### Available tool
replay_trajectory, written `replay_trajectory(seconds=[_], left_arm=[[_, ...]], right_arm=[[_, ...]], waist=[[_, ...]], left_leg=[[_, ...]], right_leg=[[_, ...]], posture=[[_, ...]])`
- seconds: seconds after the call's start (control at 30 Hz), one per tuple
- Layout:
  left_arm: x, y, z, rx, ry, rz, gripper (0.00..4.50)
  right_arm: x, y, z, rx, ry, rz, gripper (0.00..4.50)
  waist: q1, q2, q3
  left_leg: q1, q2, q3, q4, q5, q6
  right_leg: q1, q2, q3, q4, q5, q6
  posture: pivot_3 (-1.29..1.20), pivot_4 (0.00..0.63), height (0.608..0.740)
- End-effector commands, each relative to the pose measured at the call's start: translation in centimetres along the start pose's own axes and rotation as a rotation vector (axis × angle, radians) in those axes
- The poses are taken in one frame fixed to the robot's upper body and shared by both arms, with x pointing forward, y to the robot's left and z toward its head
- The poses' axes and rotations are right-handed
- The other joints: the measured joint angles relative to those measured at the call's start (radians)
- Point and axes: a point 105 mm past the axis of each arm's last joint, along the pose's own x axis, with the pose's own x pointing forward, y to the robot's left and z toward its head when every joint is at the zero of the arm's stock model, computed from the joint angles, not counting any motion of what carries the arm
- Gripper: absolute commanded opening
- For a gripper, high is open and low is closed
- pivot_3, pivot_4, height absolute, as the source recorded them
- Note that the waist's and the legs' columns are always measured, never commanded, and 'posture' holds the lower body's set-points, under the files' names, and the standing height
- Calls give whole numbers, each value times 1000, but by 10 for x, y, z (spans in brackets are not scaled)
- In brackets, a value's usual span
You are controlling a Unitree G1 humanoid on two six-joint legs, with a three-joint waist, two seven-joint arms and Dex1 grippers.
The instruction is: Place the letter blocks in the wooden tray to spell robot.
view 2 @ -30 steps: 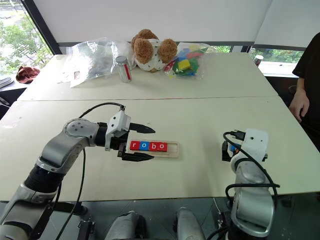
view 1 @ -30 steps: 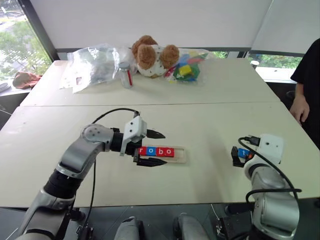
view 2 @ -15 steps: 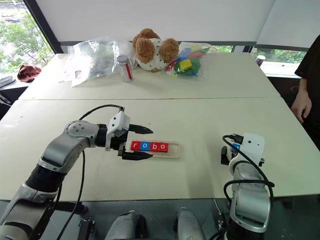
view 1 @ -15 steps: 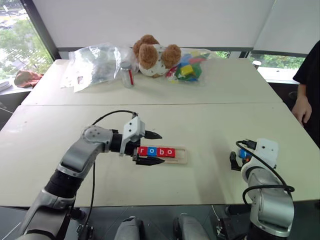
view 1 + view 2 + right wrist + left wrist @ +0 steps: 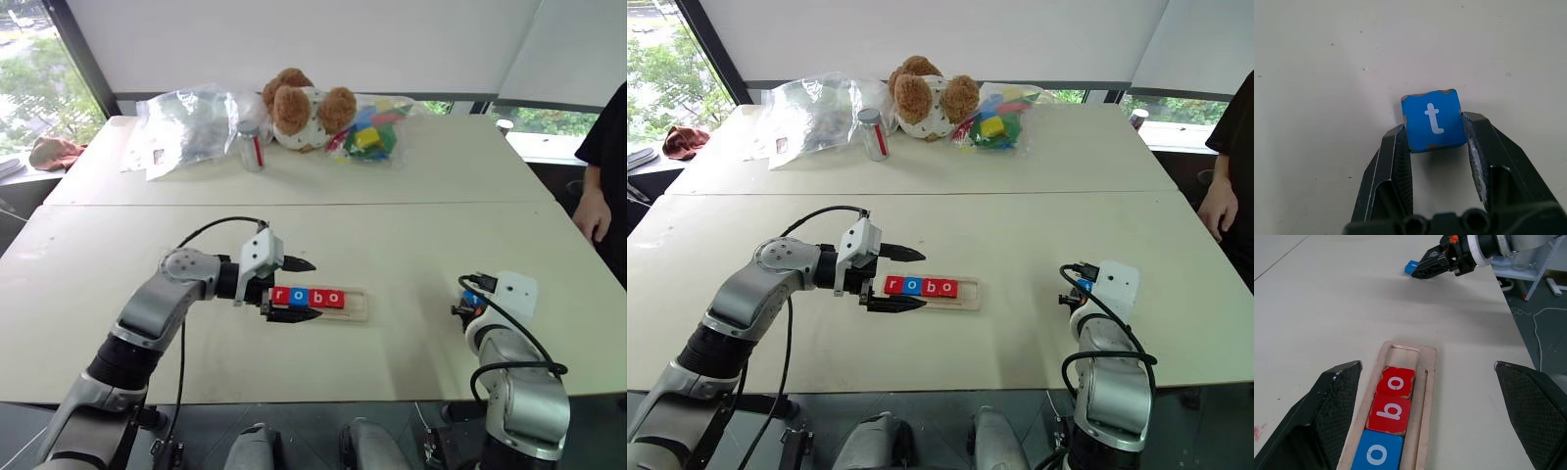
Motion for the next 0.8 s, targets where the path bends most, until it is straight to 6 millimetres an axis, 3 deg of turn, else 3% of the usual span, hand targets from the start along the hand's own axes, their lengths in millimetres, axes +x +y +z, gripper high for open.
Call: replay_trajectory(seconds=[0.03, 0.13, 0.27, 0.57, 0.8], left_arm=[[-9, 2, 4, 43, 13, 9, 4500], [-13, 6, -3, 49, 42, 17, 4500], [-14, 10, 3, 38, 6, 39, 4500], [-17, 10, 0, 32, 14, 49, 4500], [-16, 10, 1, 37, 15, 48, 4500]], right_arm=[[-14, 27, 21, -54, -102, 176, 1145], [-18, 40, 18, -65, -68, 247, 1145], [-20, 59, 13, 0, 1, 327, 1145], [-25, 82, 2, -77, 84, 404, 1145], [-27, 78, 8, -155, 47, 396, 4392]], waist=[[-5, 0, 0], [-4, 0, 0], [0, 0, 0], [-4, 0, 0], [-2, 0, 0]], left_leg=[[0, 0, 0, 0, 0, 0], [0, 1, -1, -1, 0, 0], [0, 1, -1, 0, 0, 0], [0, 1, -1, -1, 0, 0], [0, 1, -1, 0, 0, 1]], right_leg=[[0, 0, 0, 0, 0, 0], [0, 2, 0, 0, 0, 0], [0, 1, 0, 0, 0, 0], [0, 1, -1, 0, 0, 0], [0, 1, 0, 0, 0, 0]], posture=[[0, 150, 740], [0, 150, 740], [0, 150, 740], [0, 150, 740], [0, 150, 740]])
